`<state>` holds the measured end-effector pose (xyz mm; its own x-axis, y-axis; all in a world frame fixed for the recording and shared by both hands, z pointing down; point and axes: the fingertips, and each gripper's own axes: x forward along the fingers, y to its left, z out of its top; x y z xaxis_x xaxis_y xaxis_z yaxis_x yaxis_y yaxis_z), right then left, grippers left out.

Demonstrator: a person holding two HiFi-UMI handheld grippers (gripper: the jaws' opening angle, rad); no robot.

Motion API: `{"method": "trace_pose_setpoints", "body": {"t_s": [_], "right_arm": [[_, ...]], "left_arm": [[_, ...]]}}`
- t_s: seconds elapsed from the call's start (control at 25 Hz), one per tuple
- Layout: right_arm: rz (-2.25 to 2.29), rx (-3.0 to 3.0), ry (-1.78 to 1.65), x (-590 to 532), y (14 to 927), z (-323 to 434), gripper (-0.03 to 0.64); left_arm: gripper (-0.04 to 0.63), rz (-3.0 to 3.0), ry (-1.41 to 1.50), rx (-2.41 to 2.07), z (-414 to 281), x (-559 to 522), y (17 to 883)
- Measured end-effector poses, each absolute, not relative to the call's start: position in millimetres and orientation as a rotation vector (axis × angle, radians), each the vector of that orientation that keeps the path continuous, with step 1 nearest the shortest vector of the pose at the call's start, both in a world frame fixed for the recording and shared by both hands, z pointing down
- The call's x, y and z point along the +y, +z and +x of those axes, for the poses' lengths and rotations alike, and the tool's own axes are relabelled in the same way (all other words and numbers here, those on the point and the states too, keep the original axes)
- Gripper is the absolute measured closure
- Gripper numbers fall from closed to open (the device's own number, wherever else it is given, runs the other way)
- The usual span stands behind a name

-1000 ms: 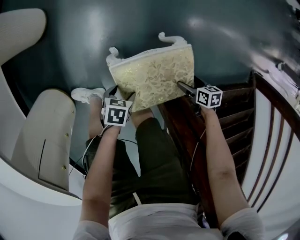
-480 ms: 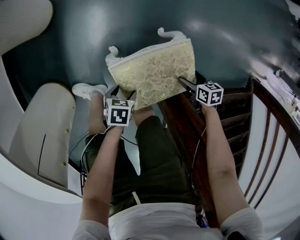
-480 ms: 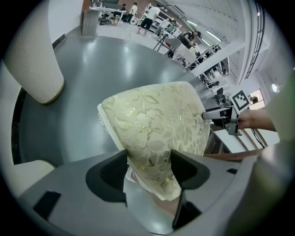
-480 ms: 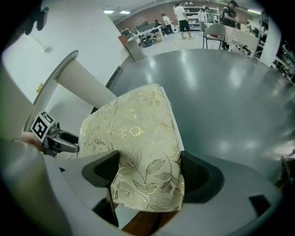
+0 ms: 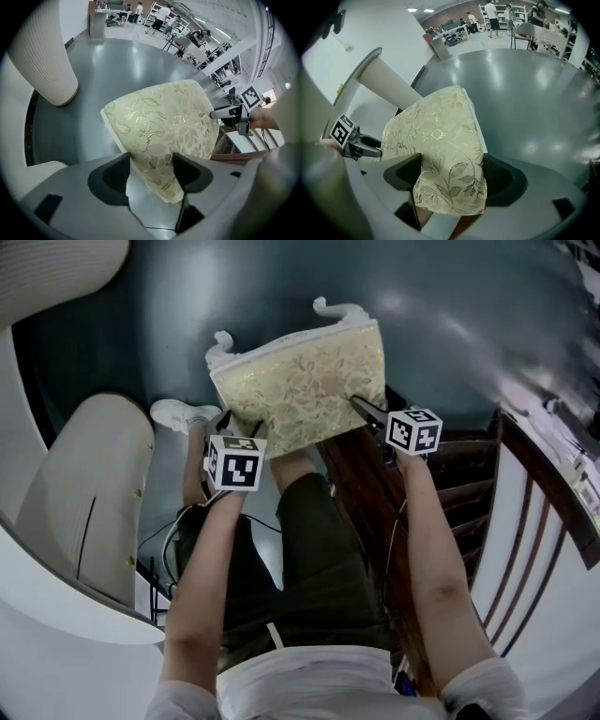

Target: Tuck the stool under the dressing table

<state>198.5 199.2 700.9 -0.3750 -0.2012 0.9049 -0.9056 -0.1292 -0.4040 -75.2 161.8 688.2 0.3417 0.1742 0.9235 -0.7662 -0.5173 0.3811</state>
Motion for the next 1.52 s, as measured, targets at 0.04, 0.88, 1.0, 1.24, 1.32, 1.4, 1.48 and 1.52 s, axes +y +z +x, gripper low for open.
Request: {"method": "trace_pose_setpoints", "body": {"t_s": [0.04,0.88,1.0,1.24,1.32,1.4,1.48,1.52], "right_arm": [[1.254,-1.557,1.56,198.5,699.4,197.2,0.204],[1.337,-1.531,1.655,200.1,707.5,203.9,0.205],[1.347,-1.548,1.641,193.8,703.4,204.6,0.207],[1.361,-1.556,1.668,192.0,705.8,207.6,0.223],[1.361,-1.553,1.667,191.6,706.8,208.0,0.224],[1.358,-1.554,1.665,191.5,706.2,207.1,0.224],[1.359,-1.561,1.656,189.9,704.0,206.1,0.224],[1.36,-1.563,1.65,189.5,703.7,206.0,0.223]], "left_arm": [[0.307,1.714,1.331,-0.535,-76.3,159.9,686.3],[0.313,1.637,1.39,-0.661,-80.8,201.7,665.3],[0.313,1.601,1.374,-0.656,-81.0,227.0,661.5],[0.298,1.545,1.439,-0.596,-76.2,279.4,683.4],[0.298,1.54,1.466,-0.625,-79.7,281.9,693.2],[0.299,1.538,1.478,-0.65,-82.1,281.6,700.4],[0.305,1.539,1.474,-0.647,-80.8,281.9,703.7],[0.307,1.542,1.471,-0.64,-79.5,282.3,704.7]]}}
